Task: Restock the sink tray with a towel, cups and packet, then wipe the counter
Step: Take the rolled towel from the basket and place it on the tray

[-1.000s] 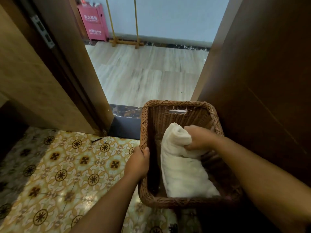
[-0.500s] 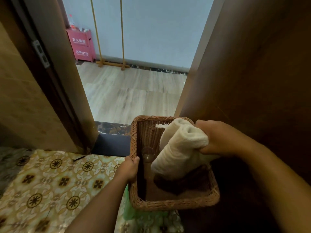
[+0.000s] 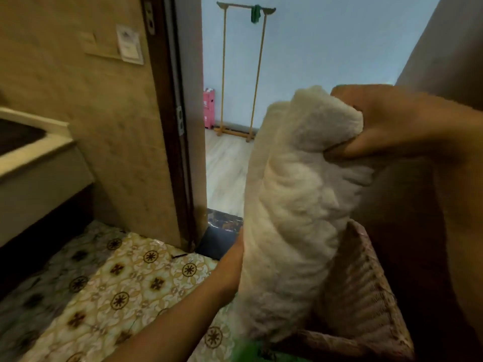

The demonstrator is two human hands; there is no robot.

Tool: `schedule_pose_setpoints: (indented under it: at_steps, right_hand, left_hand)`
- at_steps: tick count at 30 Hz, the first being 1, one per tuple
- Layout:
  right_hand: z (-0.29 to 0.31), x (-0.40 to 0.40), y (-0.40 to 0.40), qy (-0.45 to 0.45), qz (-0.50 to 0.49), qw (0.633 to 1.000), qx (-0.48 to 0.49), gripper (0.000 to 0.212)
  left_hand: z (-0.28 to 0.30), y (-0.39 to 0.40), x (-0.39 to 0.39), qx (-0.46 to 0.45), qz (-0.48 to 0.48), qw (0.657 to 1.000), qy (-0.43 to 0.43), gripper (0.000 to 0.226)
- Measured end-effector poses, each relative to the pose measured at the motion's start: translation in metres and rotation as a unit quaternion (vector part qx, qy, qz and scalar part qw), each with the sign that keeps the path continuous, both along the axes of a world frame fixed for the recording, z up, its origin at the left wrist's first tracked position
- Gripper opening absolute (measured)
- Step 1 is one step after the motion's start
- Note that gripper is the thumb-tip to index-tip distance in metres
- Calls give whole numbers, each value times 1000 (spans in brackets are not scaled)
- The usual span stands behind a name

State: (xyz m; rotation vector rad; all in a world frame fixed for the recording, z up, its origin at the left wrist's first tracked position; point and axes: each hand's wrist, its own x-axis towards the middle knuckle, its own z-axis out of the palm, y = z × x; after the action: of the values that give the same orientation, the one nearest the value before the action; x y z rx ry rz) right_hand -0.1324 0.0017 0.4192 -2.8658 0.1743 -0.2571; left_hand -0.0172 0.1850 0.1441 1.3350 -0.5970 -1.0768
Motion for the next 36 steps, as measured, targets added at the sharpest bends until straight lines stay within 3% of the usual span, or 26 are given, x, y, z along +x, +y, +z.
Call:
schedule_pose_setpoints:
  at_steps: [3,8,11,21,32,36]
  right_hand:
    - [-8,80,15,-29,39,999,-5,36]
    - [-45,227,65,-20,118,992,40,36]
    - [-70,305,104,0,176,983,51,35]
    - [-129,556,204,30,320,947,21,45]
    - [-122,798,249,51,367,928,37,46]
    - [-130,875,266,63,369,927,32,41]
  left_hand:
    - [9,64,22,-54,74,996,20,68]
    - [4,143,68,12,205,966,-155,72]
    - [-10,177,102,68,312,929,-189,53]
    - [-51,239,249,130,450,872,-142,34]
    - [-51,235,468,75,505,858,-54,38]
    - [-60,242,544,69,519,850,-49,57]
